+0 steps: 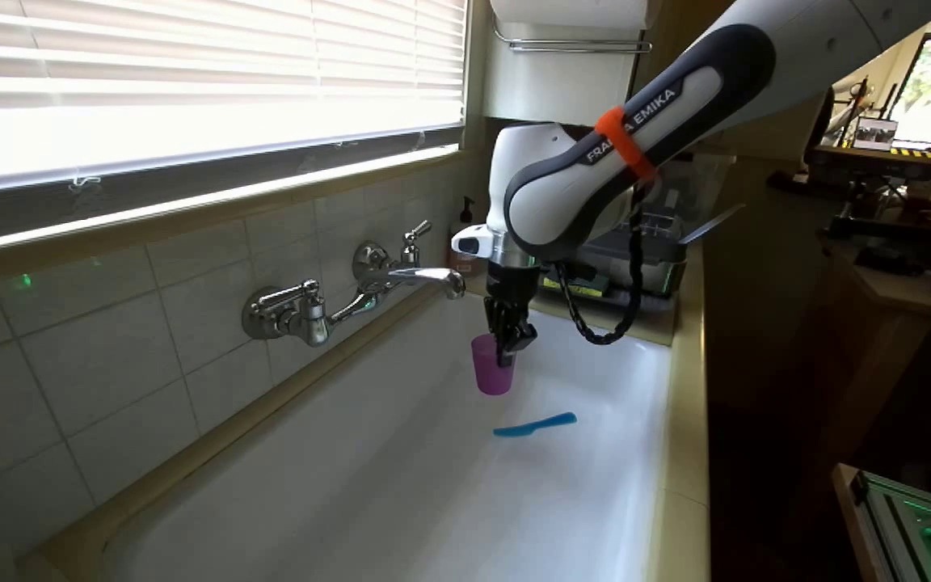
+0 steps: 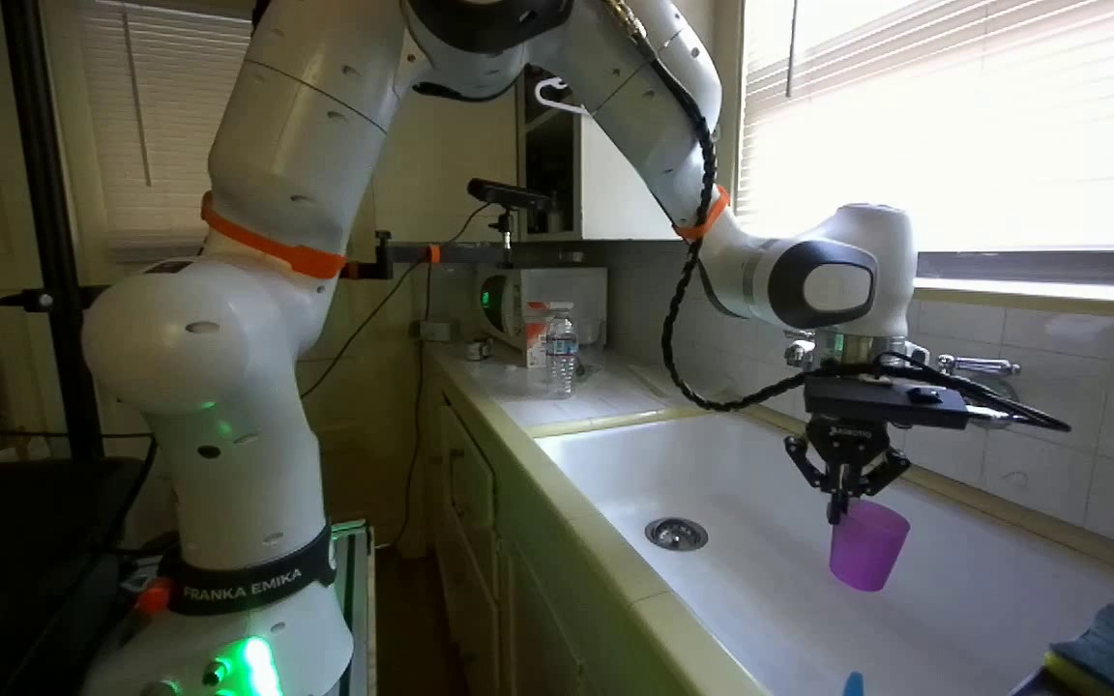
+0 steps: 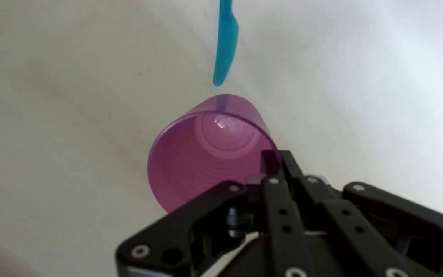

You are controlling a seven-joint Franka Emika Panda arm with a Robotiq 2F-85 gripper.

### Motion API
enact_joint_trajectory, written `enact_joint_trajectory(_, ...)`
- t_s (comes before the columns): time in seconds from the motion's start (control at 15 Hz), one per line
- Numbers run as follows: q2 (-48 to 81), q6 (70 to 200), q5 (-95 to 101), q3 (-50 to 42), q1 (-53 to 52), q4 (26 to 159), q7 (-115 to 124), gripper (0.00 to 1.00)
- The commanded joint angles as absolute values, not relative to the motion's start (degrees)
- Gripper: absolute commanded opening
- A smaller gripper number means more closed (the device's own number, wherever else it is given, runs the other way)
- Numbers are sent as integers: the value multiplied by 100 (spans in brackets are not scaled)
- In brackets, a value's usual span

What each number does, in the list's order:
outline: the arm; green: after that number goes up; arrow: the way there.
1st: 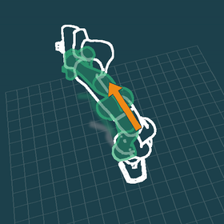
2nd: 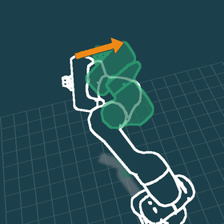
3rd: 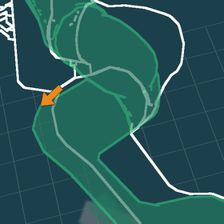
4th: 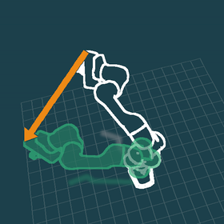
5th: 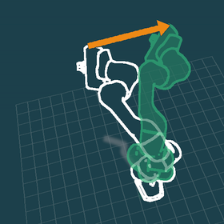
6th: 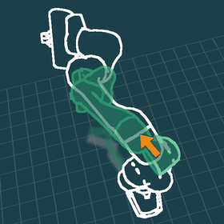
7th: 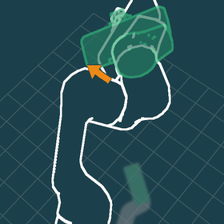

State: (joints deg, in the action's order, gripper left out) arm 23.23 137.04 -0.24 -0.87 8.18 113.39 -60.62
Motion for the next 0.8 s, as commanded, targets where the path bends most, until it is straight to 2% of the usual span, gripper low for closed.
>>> enact_joint_trajectory(0.0,2883,13924,294,-40,795,10928,-6003,1)
enact_joint_trajectory(0.73,3993,14938,551,198,931,10164,-6115,1)
